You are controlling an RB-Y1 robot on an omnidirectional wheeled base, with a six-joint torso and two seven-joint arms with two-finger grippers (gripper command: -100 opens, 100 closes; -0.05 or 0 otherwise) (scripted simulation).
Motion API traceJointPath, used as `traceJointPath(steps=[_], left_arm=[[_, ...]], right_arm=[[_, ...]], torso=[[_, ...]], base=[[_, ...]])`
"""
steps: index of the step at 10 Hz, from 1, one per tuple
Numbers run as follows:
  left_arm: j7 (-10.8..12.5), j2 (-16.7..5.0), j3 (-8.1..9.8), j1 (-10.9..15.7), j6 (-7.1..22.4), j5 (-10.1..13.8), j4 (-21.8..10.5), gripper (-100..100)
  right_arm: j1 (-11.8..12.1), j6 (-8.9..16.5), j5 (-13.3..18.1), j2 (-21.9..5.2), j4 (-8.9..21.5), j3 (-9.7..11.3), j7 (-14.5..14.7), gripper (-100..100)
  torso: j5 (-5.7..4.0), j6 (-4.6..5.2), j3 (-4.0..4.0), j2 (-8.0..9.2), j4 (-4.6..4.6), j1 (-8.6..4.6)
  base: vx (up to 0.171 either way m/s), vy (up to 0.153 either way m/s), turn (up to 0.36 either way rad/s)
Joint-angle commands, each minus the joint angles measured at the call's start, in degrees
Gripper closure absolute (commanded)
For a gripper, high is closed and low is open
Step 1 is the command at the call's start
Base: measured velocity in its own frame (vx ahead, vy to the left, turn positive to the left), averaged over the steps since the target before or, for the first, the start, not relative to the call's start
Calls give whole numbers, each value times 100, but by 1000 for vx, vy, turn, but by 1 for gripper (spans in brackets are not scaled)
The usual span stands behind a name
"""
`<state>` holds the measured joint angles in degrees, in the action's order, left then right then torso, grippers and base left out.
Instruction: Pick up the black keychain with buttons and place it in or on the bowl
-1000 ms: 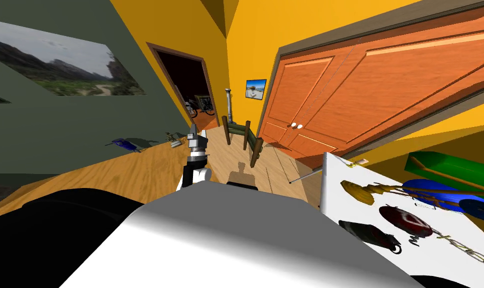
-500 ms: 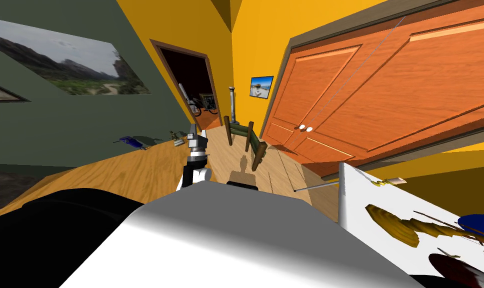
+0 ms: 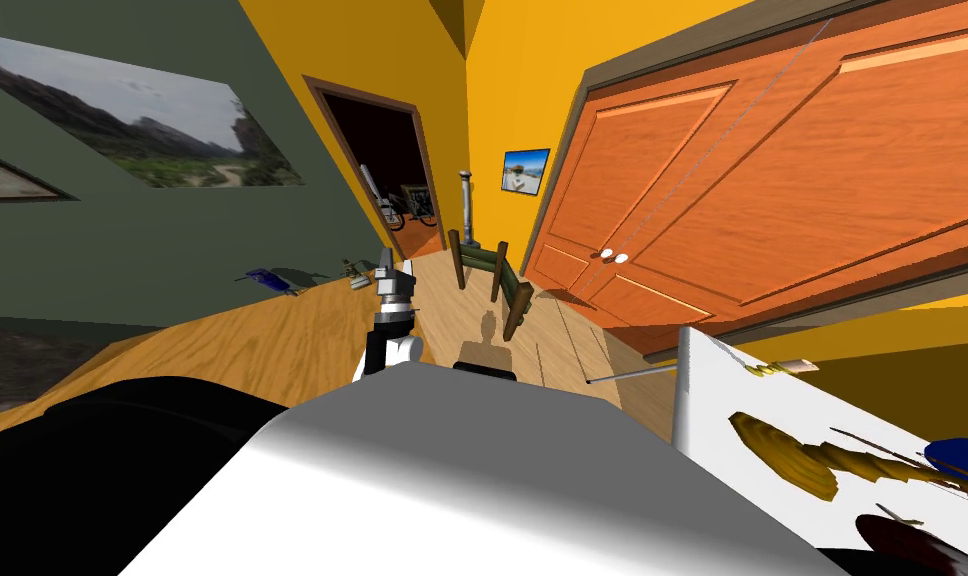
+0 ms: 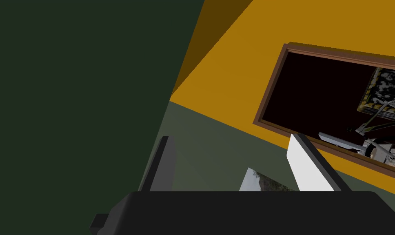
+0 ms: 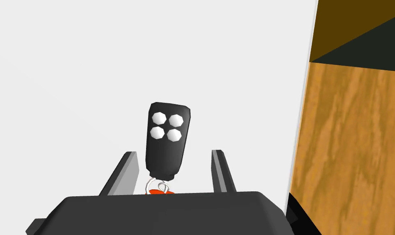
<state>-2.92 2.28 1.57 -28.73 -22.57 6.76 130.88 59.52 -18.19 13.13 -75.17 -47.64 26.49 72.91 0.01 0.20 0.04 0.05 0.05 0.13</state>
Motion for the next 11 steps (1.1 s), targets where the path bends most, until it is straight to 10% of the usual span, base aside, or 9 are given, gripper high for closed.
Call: traceJointPath(steps=[1,4,5,6,8,9,10,11], left_arm=[[0,0,0,0,0,0,0,0],[0,0,0,0,0,0,0,0],[0,0,0,0,0,0,0,0],[0,0,0,0,0,0,0,0],[0,1,-1,-1,0,0,0,0],[0,1,-1,0,0,0,0,0],[0,0,0,0,0,0,0,0],[0,0,0,0,0,0,0,0]], right_arm=[[0,0,0,0,0,0,0,100],[0,3,-3,-5,4,-4,-4,100],[-1,3,-3,-5,3,-4,-4,0],[115,-126,-80,-168,2,-44,3,100],[90,-178,-83,-187,83,-37,6,100],[93,-207,-86,-194,94,-35,6,0],[197,-382,-178,-387,151,-101,-4,100],[197,-382,-178,-387,151,-101,-4,100]], torso=[[0,0,0,0,0,0],[-8,4,5,7,3,-2],[-8,4,5,7,3,-2],[-8,5,5,7,3,-2],[2,11,-2,-4,-1,39],[0,7,-2,-3,-1,27],[-3,6,1,1,0,11],[1,10,12,26,0,-8]], base=[[1,-7,17],[0,0,0],[0,0,0],[14,52,-78],[31,77,-69],[2,10,0],[-75,-30,-74],[-95,-47,-46]])
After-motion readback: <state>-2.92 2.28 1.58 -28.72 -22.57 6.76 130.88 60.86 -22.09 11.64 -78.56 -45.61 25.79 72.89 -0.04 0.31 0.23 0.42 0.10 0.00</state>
